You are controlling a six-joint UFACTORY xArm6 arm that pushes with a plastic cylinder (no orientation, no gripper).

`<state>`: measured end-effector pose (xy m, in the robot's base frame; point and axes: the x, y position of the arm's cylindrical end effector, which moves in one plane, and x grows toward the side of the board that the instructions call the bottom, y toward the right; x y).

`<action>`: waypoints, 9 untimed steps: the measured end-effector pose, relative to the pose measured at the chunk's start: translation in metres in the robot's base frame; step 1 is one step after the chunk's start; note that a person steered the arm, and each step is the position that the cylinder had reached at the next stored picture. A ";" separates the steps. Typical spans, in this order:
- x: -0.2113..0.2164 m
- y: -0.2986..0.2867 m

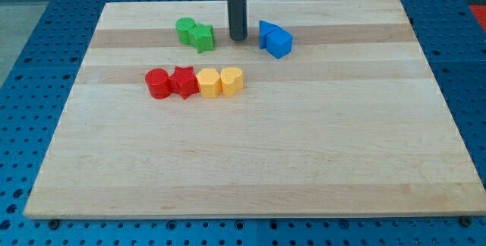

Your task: Separate the green star from the green circle

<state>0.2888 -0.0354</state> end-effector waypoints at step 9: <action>0.047 -0.112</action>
<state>0.3358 -0.1471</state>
